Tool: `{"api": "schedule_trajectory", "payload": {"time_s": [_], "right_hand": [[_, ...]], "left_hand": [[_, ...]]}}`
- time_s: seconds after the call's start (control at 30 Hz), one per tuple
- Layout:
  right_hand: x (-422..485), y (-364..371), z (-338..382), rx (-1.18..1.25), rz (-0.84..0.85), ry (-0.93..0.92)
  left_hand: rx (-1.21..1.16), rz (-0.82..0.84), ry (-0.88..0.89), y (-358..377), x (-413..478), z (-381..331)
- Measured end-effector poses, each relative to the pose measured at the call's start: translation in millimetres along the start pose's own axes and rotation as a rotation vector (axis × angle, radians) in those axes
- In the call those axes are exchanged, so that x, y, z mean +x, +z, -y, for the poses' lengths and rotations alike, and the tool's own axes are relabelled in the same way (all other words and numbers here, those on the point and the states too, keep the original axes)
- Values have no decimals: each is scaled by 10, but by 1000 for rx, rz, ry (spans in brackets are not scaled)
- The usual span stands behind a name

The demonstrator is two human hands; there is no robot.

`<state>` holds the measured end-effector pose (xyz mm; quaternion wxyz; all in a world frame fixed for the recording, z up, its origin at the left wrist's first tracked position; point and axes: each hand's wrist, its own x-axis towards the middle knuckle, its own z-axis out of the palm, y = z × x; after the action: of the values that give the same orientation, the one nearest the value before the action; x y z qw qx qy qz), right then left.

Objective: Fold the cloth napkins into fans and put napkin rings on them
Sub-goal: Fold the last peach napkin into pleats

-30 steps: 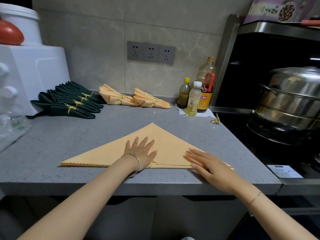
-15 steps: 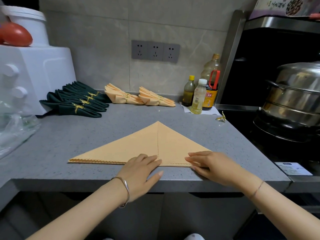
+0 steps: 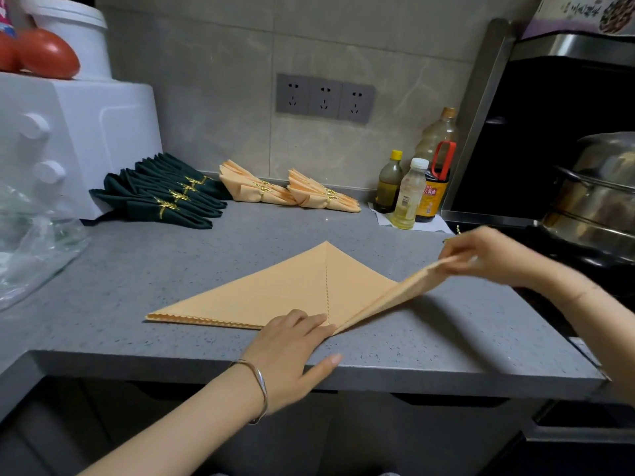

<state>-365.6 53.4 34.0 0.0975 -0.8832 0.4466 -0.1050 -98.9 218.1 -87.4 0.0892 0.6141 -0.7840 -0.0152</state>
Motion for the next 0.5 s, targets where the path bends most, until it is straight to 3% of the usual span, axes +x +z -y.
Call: {"api": "schedule_trajectory", "payload": {"time_s": [0.2,0.37,0.5], "right_hand": [[792,177,275,537,-137,10],[1371,804,435,689,-107,80],[1553,1160,409,665,-71,129]], "left_hand": [[-25,-14,-2,15,1,14],[-56,-11,-11,11,5,15],[-77,-15,-7,51,42,53]]}}
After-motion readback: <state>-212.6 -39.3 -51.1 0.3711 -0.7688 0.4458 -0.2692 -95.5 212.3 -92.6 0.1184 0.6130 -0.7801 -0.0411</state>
